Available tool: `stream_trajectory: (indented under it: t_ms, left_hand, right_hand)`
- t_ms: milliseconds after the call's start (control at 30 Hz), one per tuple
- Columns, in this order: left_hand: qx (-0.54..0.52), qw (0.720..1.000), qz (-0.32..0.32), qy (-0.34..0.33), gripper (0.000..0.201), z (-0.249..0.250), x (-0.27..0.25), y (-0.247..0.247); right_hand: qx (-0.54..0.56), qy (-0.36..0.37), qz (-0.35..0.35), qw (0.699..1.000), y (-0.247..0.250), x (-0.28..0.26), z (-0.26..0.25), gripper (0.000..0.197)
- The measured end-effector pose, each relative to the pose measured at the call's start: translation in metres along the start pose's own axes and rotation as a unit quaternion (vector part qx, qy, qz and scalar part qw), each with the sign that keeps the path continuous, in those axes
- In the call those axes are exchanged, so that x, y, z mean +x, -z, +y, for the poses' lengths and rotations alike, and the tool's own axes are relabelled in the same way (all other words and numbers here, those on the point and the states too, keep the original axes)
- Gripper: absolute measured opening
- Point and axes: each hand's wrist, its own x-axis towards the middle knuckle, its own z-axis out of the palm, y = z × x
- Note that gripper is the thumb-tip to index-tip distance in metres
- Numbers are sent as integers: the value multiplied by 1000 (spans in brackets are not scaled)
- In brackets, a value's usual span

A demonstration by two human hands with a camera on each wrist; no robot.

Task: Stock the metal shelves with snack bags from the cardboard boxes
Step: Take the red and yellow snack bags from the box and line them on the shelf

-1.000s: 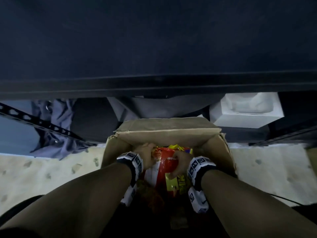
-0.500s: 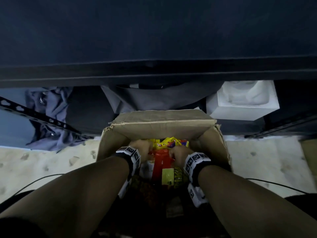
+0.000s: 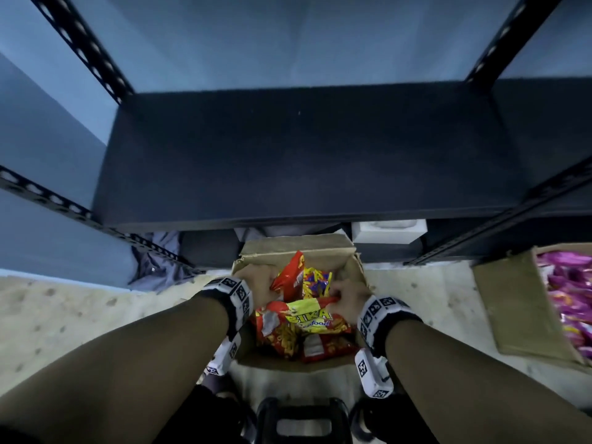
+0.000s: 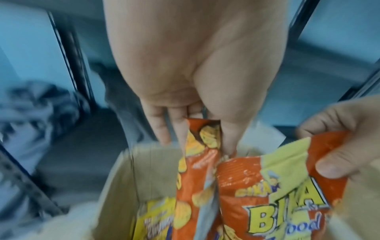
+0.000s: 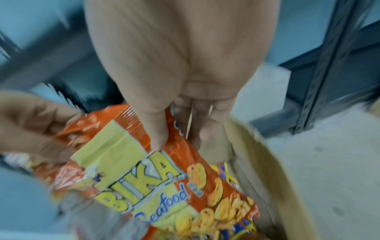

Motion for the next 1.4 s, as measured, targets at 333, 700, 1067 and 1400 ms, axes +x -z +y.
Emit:
stream_trajectory:
  t_ms: [333,700,1067,1400]
  left_hand:
    - [-9,998,26,-58,23,84,-135,180]
    - [49,987,-7,-154,19,166,-220,344]
    - [37,956,105,-271,13,231,-297,447]
    - [-46,899,299,-317,12,254,-333,540]
  right_hand:
    - [46,3,4,999,154,-143,-87,20]
    - [-32,61,10,998,310,-267,-184,18]
    - [-22,199,139,970,412,-377,-251,17]
    - [91,317,333,883,483,-424,-295,39]
